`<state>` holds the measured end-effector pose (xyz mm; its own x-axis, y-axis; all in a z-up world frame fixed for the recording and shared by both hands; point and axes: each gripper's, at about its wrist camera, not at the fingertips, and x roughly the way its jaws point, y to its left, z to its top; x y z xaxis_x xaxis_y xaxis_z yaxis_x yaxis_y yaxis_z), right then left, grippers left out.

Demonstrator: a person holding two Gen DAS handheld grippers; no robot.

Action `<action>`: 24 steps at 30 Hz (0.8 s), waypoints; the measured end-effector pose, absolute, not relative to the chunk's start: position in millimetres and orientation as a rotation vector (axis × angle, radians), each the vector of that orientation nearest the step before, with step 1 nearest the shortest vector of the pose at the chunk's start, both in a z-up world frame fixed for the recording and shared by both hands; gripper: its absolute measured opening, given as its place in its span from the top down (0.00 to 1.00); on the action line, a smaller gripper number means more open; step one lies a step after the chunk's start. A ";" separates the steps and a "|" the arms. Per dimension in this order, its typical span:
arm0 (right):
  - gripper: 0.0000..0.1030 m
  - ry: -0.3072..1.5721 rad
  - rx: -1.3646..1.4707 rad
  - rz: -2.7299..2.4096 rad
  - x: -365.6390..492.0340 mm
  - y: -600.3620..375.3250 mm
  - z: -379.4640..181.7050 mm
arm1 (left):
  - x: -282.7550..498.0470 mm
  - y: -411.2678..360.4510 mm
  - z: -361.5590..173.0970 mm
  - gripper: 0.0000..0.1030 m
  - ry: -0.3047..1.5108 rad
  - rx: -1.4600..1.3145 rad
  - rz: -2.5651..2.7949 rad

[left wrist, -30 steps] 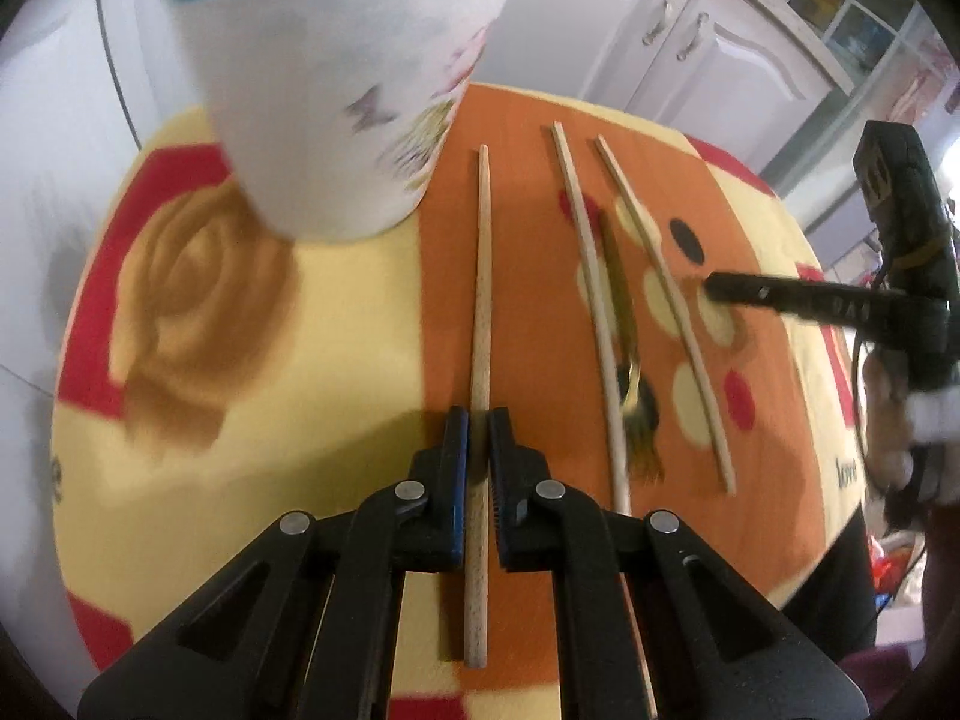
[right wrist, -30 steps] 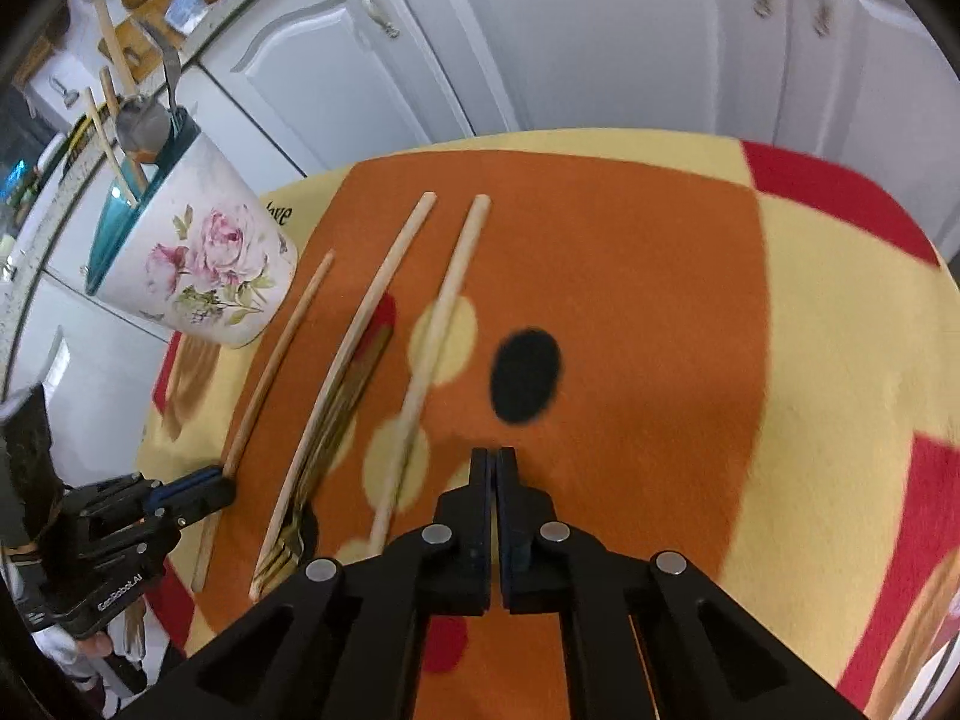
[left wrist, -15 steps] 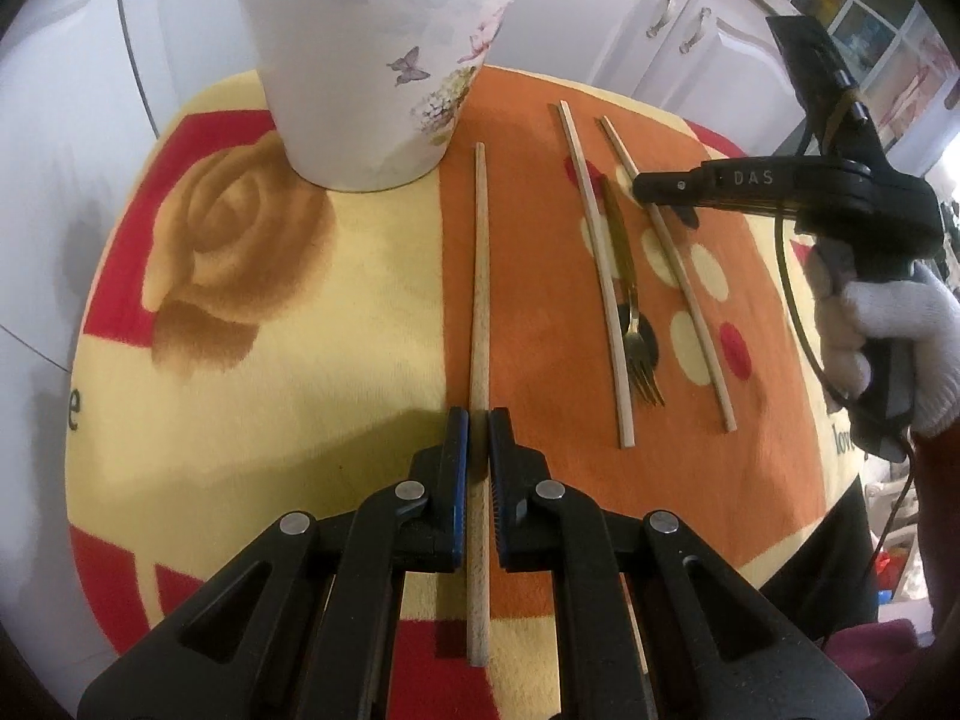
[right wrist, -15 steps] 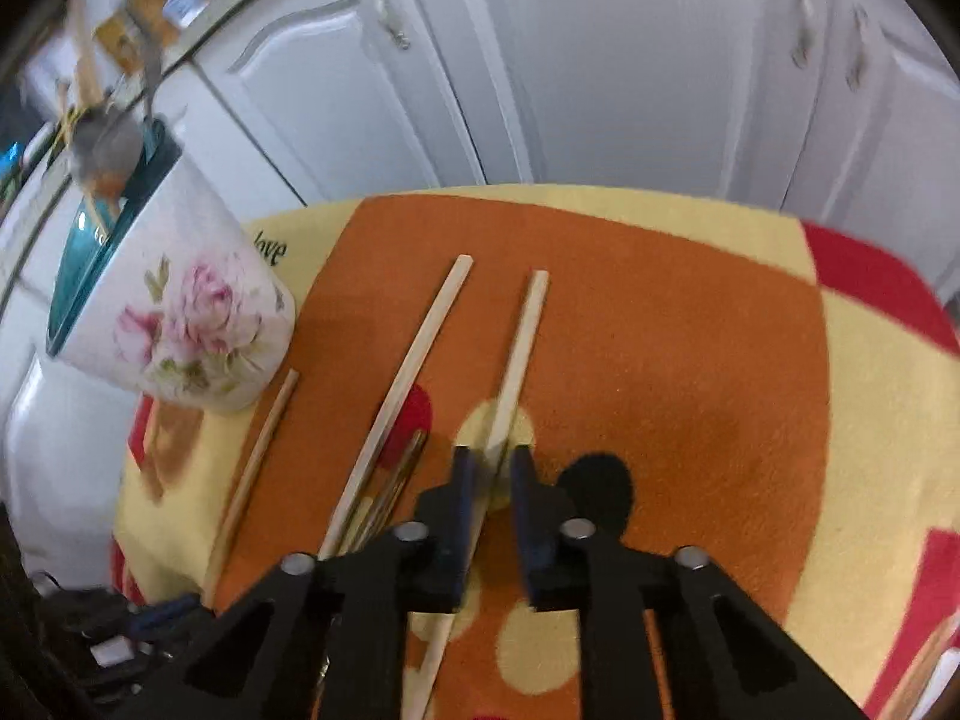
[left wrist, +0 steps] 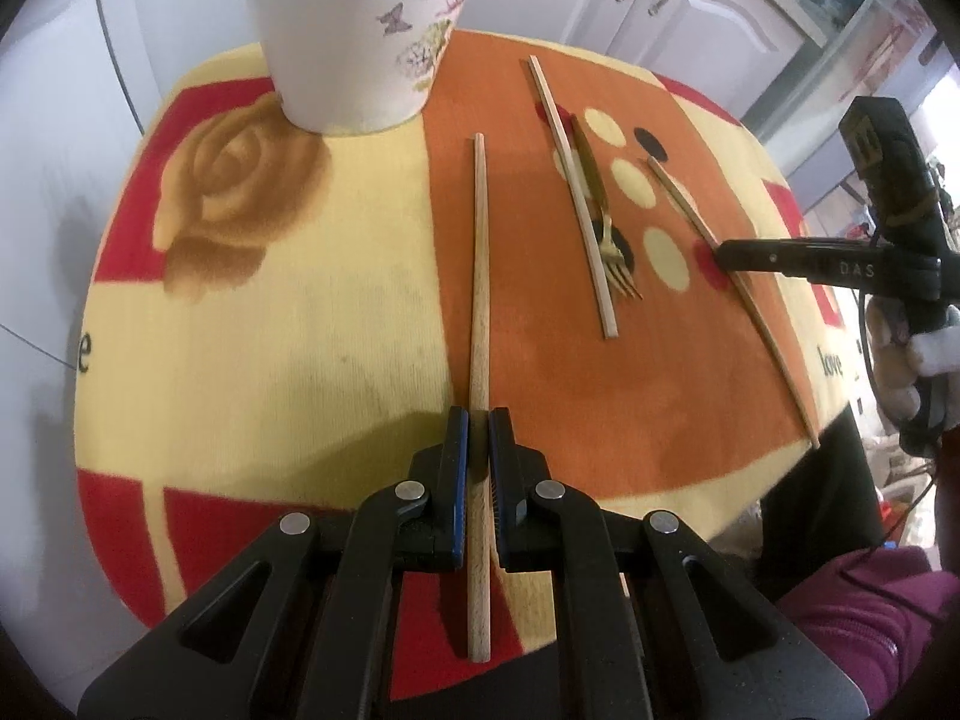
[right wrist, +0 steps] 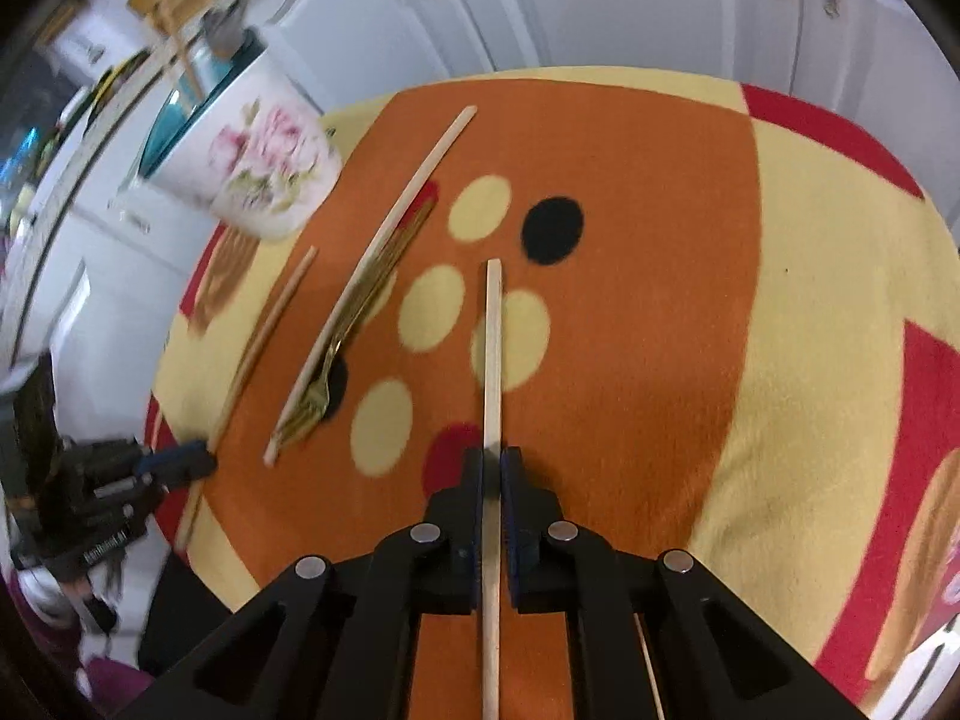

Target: Organize utensils

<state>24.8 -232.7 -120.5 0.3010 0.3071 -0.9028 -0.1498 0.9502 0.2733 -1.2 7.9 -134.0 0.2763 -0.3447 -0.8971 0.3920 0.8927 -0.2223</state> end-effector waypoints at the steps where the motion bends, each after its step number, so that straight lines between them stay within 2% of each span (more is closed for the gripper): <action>1: 0.79 1.216 0.134 0.297 26.8 -230.4 -117.7 | 0.3 8.3 -133.9 0.95 1.199 0.035 -0.495; 2: 0.69 1.204 0.127 0.292 29.6 -228.0 -115.5 | 4.0 8.8 -133.4 0.94 1.210 0.019 -0.495; 4: 0.69 1.187 0.117 0.289 37.4 -223.1 -112.3 | 11.3 9.3 -130.1 0.92 1.219 -0.013 -0.484; 8: 0.69 1.155 0.070 0.282 52.8 -214.7 -108.0 | 24.9 6.4 -118.2 0.73 1.171 -0.055 -0.453; 11: 0.69 1.150 0.059 0.251 71.6 -218.1 -112.1 | 41.2 -2.4 -111.2 0.73 1.131 -0.055 -0.426; 13: 0.72 1.163 0.071 0.250 76.7 -219.8 -114.9 | 53.5 -12.1 -109.0 0.70 1.113 -0.042 -0.425; 18: 0.78 1.165 0.078 0.243 78.6 -218.6 -120.7 | 85.1 -39.8 -118.6 0.70 1.116 0.003 -0.393; 22: 0.94 1.166 0.073 0.258 78.1 -219.9 -120.6 | 97.7 -55.7 -127.2 0.70 1.122 0.087 -0.360; 24: 0.94 1.162 0.065 0.263 76.7 -220.7 -118.3 | 100.2 -61.1 -128.9 0.74 1.101 0.123 -0.352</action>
